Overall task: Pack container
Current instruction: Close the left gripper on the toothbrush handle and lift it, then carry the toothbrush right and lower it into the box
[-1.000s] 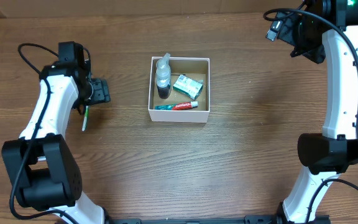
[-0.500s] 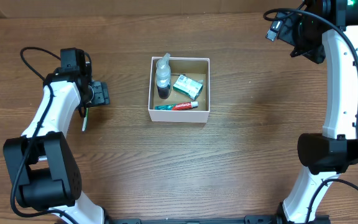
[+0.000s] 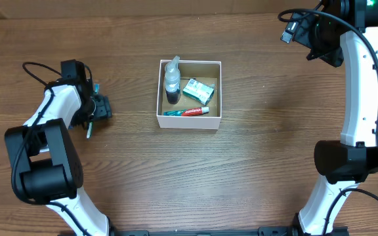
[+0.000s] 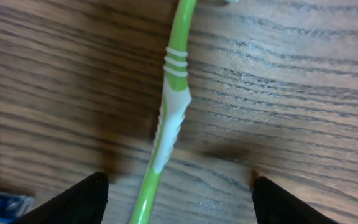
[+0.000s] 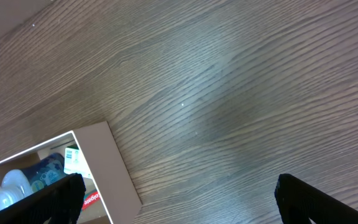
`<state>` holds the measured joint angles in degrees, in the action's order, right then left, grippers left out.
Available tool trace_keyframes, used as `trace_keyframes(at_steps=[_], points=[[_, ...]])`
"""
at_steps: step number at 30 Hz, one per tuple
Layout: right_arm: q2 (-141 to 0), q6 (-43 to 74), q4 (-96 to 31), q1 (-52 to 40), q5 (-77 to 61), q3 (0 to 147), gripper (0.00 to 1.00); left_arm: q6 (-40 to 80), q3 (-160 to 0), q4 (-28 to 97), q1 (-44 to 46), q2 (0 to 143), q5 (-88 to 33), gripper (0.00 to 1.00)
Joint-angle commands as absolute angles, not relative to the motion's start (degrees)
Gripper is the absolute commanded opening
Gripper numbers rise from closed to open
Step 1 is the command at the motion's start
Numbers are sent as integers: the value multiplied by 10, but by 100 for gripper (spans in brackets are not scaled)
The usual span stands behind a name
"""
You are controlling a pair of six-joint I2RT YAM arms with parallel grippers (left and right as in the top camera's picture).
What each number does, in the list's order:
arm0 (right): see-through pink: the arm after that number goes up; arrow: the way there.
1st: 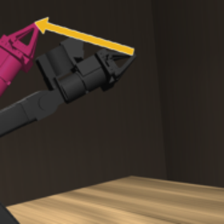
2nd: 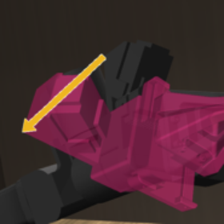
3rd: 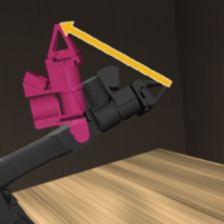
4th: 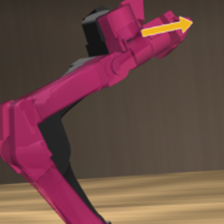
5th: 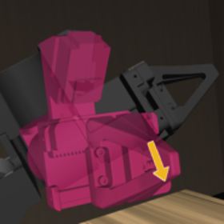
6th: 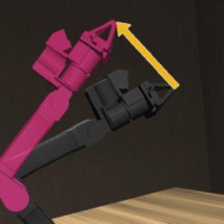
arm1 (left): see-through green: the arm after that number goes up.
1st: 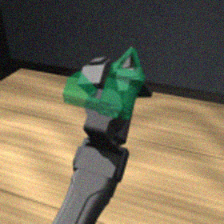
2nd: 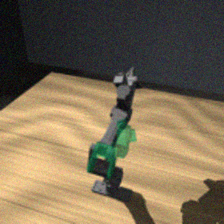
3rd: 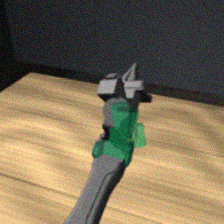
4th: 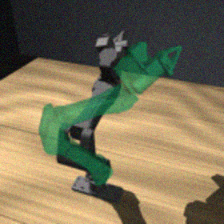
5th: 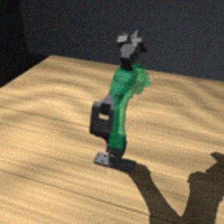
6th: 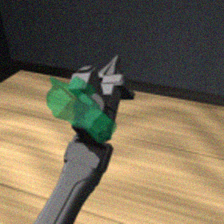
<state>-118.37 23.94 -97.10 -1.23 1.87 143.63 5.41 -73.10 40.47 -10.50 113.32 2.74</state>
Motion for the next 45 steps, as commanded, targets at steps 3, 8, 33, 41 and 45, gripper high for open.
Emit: trace_keyframes(at_steps=[3,8,33,41,45], points=[[-1174,238,-970,-14,20,1447,100,48,-728,404,-106,1164,14,65],[-1174,238,-970,-14,20,1447,100,60,-728,413,-106,1169,12,34],[-1174,238,-970,-14,20,1447,100,83,-930,612,-104,1160,-42,4],[-1174,238,-970,-14,20,1447,100,48,-1093,711,-57,1111,-109,4],[-1174,238,-970,-14,20,1447,100,25,-1120,730,4,1073,-110,4]])
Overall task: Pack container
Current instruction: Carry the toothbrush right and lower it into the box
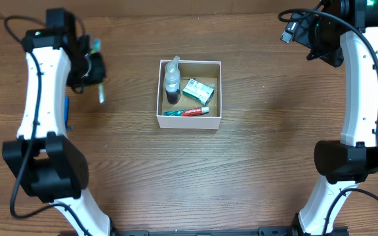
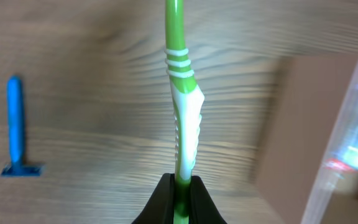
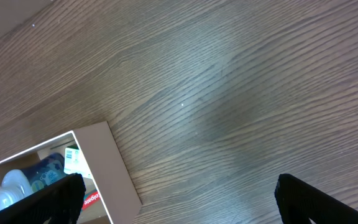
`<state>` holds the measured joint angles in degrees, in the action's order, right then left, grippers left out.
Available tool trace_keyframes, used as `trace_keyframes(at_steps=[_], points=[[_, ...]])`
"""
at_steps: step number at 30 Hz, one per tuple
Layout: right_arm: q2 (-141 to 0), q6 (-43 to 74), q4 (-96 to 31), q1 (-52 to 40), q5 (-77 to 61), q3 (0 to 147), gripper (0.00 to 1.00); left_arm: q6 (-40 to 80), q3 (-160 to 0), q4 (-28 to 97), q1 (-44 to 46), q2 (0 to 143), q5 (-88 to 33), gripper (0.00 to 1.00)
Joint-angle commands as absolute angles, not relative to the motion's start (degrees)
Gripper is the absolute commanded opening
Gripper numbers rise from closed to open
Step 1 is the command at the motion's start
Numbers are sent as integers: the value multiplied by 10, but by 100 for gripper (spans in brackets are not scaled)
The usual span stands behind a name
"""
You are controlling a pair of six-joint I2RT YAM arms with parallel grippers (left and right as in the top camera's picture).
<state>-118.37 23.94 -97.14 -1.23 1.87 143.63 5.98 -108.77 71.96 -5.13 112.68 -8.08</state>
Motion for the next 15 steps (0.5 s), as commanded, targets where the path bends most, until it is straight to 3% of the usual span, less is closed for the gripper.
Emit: trace_keyframes(at_steps=[1,15], points=[[-1174,238,-970,-14,20,1447,100,15,-1122,731,23,1065,-110,4],[-1174,238,-970,-14,20,1447,100,-93,-1120,692,258,1045,-49,5]])
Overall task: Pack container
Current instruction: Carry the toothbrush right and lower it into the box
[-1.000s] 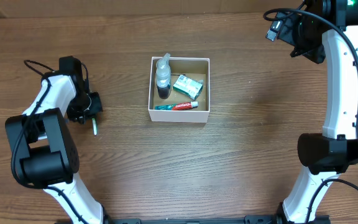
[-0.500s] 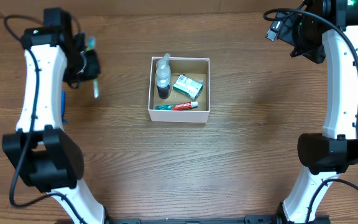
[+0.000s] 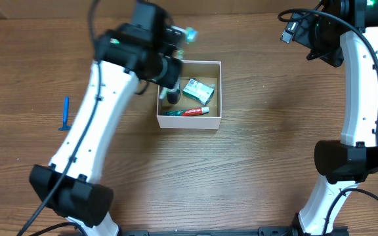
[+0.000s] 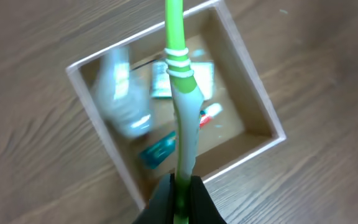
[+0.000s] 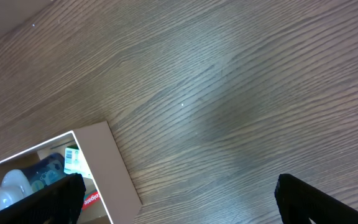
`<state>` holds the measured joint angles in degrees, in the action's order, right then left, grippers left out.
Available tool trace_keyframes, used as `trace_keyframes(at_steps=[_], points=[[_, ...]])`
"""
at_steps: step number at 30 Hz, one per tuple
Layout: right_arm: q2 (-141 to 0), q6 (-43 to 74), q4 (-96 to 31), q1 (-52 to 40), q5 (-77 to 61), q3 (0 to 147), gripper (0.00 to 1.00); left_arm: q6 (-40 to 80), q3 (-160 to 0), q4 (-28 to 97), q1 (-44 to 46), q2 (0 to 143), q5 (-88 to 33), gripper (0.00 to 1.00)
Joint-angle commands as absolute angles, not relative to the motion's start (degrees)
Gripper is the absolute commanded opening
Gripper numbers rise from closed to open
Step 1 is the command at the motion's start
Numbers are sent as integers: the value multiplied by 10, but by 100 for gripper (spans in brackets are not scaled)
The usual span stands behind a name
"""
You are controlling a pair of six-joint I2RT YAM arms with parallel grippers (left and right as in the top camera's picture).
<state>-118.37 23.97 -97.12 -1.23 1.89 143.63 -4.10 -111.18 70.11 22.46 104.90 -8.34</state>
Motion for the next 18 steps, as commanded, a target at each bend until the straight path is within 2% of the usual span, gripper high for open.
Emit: trace_keyframes(at_steps=[1,16,18], points=[[-1174,238,-970,-14,20,1447,100,-93,-1118,689,266,1046,-38,6],[-1174,238,-970,-14,20,1447,100,-62,-1006,639,281,1104,-30,8],[-1174,238,-970,-14,20,1447,100,-55,-988,626,282,1110,-30,12]])
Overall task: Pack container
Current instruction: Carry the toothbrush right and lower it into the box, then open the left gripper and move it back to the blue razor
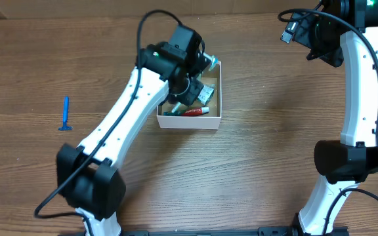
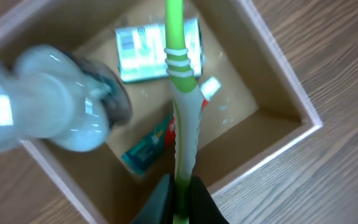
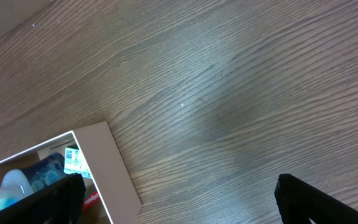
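Observation:
My left gripper [image 2: 180, 194] is shut on a green and white toothbrush [image 2: 183, 109], held low over the open white box [image 2: 279, 70]. Inside the box lie a clear bottle [image 2: 50, 112], a toothpaste tube [image 2: 149, 148] and a small green and white carton [image 2: 146, 55]. From overhead, the left gripper [image 1: 190, 80] covers the box's [image 1: 215, 119] left half, and the brush head [image 1: 210, 61] points toward the far rim. My right gripper [image 3: 179, 205] is open and empty, high at the table's far right.
A blue razor [image 1: 65, 114] lies on the wooden table far to the left. The box's corner [image 3: 114, 165] shows at the lower left of the right wrist view. The right arm [image 1: 359, 78] stands along the right edge.
My left gripper, still shut on the toothbrush, has moved from the box's far left corner to lower over the box's inside. The right arm has not moved.
My left gripper stood open around the toothbrush lying on the table at the far left. Then it was shut on the brush and raised, with the blue razor left behind. Then it held the brush above the box, and now holds it low over the contents.

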`<state>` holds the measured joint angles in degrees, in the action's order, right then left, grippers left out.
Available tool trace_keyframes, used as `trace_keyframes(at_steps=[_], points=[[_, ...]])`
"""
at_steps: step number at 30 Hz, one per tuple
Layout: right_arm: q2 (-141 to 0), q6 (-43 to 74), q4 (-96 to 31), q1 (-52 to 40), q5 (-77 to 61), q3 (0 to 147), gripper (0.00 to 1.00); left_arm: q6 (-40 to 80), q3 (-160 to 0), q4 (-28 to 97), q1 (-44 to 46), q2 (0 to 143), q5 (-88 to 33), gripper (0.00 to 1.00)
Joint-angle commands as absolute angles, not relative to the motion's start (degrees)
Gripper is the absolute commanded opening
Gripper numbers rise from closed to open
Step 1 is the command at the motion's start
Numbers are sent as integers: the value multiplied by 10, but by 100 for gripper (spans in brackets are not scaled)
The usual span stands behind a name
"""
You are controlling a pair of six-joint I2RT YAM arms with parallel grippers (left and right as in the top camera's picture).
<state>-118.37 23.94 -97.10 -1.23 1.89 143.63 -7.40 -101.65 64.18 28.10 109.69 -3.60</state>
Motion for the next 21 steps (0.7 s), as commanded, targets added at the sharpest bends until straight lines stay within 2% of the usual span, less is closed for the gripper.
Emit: trace_keyframes(at_steps=[1,4,6,17,21], points=[[-1174,238,-970,-14,20,1447,100,-55,-982,621,282,1114,-32,14],[-1174,238,-970,-14,20,1447,100,-56,-968,609,282,1124,-32,23],[-1174,238,-970,-14,20,1447,100,-56,-957,599,282,1127,-32,25],[-1174,238,-970,-14,20,1447,100,-103,-955,599,277,1127,-19,28],[-1174,238,-970,-14,20,1447,100,-101,-979,621,274,1127,-26,36]])
